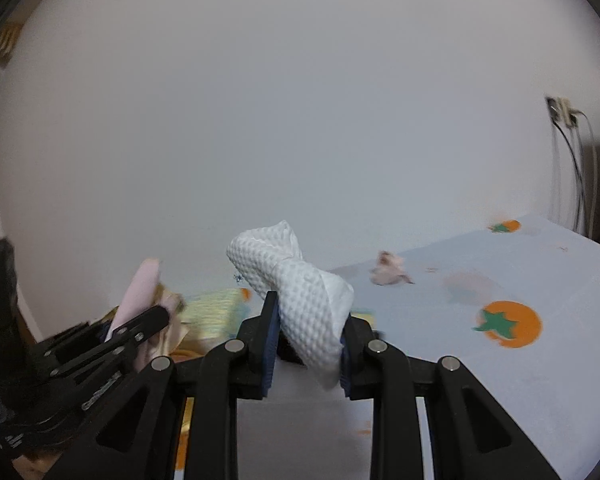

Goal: Organize soft objects
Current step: 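Carry the pink towel and white mesh cloth into the gold tray with both grippers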

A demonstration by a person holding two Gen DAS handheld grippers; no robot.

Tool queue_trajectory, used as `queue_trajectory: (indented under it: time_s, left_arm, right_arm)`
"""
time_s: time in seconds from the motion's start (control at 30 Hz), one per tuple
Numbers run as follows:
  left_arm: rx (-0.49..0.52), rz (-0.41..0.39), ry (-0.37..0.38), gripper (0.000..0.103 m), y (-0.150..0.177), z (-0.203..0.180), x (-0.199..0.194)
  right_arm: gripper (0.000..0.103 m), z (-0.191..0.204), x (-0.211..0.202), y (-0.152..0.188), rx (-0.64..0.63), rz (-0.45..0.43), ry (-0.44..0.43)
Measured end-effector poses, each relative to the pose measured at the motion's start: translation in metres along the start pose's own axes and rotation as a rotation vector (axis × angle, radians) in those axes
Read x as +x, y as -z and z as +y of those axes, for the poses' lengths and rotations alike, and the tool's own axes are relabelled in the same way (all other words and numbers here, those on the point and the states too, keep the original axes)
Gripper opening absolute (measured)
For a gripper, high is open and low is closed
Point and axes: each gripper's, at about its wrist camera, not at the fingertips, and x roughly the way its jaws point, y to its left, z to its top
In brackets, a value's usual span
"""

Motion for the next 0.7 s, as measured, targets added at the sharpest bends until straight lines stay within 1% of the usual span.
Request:
queue_trajectory:
  time_s: [0.13,0.27,0.33,0.43,0.53,0.7]
  left_arm:
    - [-0.040,0.005,-0.043,0.011,-0.006,0.035,-0.004]
    - [-0.074,0.002,-0.120,0.011,-0.011,0.068,-0.009]
    - [-0.116,0.011,-0.138,0.011,-0.013,0.087,-0.010]
    - [-0.165,0.030,-0.180,0.011,-0.015,0.112,-0.009]
    - [-0.176,0.066,-0.231,0.011,-0.015,0.127,-0.001]
    - [-0.197,0.104,-0.316,0.011,-0.012,0.147,0.007]
  right_arm:
    - [0.027,0.046,0.013,0.000,-0.060,-0.011,-0.046]
    - [0.027,0.081,0.024,0.001,-0.093,-0.016,-0.089]
    - [0.027,0.095,0.030,0.001,-0.102,-0.014,-0.110]
    - [0.027,0.112,0.040,-0.001,-0.107,-0.014,-0.140]
    - [0.027,0.126,0.051,-0.002,-0.105,-0.020,-0.157]
    - [0.027,0.145,0.074,-0.003,-0.075,0.003,-0.187]
